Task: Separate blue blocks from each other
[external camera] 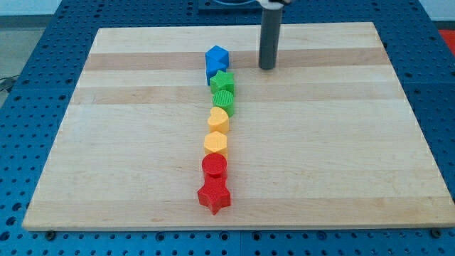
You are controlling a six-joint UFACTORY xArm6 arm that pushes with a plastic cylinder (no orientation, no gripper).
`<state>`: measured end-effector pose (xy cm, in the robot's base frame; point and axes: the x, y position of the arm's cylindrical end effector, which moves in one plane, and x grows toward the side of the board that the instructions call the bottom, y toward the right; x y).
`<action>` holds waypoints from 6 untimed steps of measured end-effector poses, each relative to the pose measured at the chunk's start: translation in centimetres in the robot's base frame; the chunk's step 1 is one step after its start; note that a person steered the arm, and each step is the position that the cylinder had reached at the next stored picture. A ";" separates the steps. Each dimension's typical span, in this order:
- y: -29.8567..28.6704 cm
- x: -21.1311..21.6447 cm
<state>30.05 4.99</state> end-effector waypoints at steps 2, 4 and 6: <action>-5.3 -0.5; -7.6 -0.3; -11.1 2.9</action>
